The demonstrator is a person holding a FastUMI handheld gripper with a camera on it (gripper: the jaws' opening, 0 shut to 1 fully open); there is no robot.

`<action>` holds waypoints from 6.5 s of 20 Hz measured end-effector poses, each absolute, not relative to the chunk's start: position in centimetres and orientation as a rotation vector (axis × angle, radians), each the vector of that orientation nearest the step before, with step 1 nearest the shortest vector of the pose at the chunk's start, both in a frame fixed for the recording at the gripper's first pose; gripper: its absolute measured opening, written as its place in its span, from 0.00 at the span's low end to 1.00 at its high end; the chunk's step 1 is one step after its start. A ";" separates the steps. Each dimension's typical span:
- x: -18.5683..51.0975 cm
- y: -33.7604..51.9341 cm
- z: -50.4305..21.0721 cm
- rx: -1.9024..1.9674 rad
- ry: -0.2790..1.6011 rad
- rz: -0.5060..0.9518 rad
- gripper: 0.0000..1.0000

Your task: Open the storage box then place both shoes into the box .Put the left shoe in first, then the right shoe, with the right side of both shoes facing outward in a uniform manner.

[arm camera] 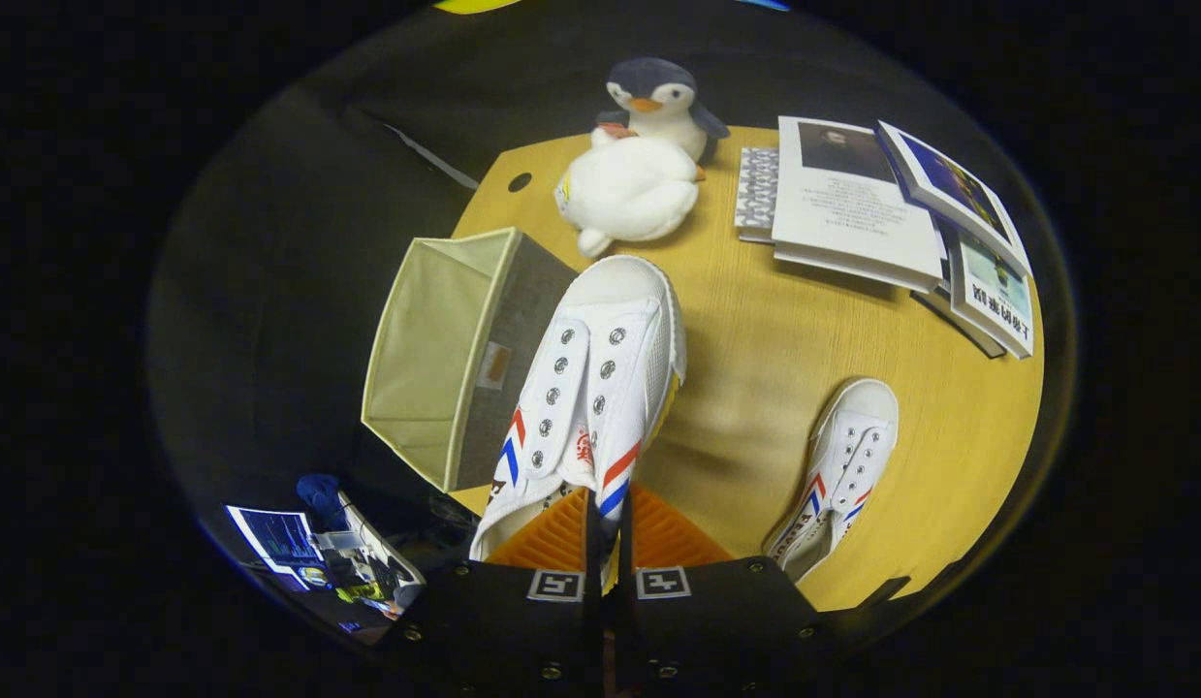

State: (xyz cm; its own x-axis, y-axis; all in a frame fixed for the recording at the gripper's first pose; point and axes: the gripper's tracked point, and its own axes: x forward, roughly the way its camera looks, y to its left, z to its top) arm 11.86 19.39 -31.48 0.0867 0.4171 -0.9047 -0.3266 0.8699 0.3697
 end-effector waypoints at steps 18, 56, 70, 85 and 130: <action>13.4 34.4 -27.1 -0.056 1.298 0.751 0.05; 16.2 22.8 -27.7 -0.019 1.242 0.575 0.95; 14.0 10.0 -31.3 0.052 1.274 0.373 0.95; 9.7 0.6 -37.9 0.138 1.394 0.208 0.95; 10.0 -0.4 -42.8 0.057 1.423 0.226 0.02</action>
